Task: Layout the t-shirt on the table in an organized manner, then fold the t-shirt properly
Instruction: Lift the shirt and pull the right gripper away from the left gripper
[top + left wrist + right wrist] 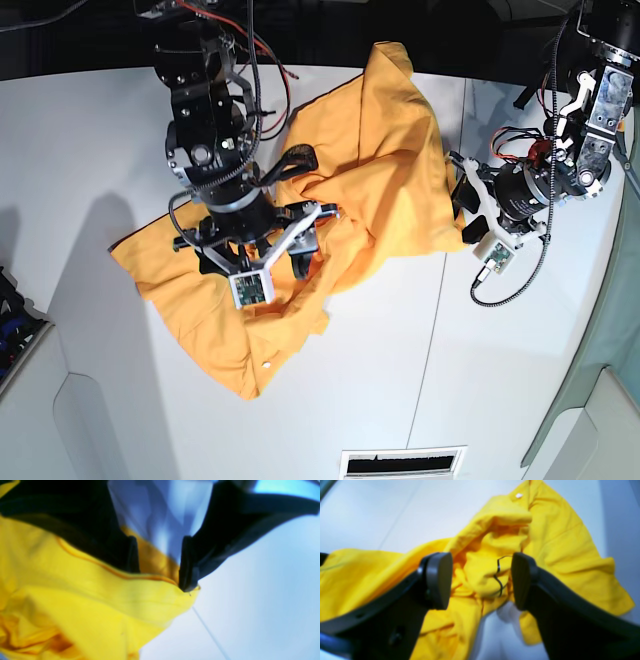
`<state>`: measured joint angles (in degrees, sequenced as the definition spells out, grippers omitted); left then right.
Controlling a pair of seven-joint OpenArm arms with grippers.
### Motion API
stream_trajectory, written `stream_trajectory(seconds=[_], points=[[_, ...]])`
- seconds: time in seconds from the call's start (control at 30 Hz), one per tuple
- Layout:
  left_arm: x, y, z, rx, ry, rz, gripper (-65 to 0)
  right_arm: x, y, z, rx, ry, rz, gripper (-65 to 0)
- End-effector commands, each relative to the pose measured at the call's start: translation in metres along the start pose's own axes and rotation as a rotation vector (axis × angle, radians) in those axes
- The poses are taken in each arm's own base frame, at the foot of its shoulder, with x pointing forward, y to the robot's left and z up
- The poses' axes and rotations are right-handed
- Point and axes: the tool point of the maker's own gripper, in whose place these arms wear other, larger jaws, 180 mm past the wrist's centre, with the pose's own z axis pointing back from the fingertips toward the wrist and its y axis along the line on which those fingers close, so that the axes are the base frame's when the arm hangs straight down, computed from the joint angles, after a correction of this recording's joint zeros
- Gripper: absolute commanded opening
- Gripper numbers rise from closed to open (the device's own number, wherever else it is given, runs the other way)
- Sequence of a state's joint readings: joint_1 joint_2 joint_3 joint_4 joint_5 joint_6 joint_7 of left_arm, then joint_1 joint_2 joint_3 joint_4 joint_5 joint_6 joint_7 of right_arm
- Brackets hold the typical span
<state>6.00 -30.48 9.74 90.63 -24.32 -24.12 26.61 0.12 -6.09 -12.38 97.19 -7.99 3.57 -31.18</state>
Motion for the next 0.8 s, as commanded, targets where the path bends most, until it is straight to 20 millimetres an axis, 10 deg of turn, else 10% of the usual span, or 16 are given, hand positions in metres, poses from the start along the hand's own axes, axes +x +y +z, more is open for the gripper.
stream_trajectory(seconds=[0.0, 0.3, 0.4, 0.47, 0.5, 0.77], points=[[0.016, 0.006, 0.003, 0.005, -0.048, -0.001, -35.9, 0.017, 0.003, -0.009, 0.006, -0.045, 0.002, -27.9], [0.006, -0.024, -0.012, -0.062, -0.047, 0.103, -36.0, 0.002, 0.016, -0.072, 0.061, 0.039, -0.011, -28.3], [-0.015, -0.028, -0.022, -0.062, -0.001, 0.149, -40.6, 0.005, 0.019, -0.077, 0.062, 0.026, -0.016, -47.4], [-0.027, -0.029, -0.027, -0.053, 0.021, 0.162, -55.9, 0.011, 0.019, -0.078, 0.061, 0.002, -0.014, -64.3], [-0.032, -0.027, -0.029, -0.044, 0.023, 0.158, -64.7, 0.015, 0.019, -0.078, 0.065, -0.010, -0.008, -65.0], [-0.057, -0.010, -0.029, 0.009, 0.083, 0.113, -65.0, 0.048, 0.007, -0.069, 0.024, -0.031, 0.086, -65.0]])
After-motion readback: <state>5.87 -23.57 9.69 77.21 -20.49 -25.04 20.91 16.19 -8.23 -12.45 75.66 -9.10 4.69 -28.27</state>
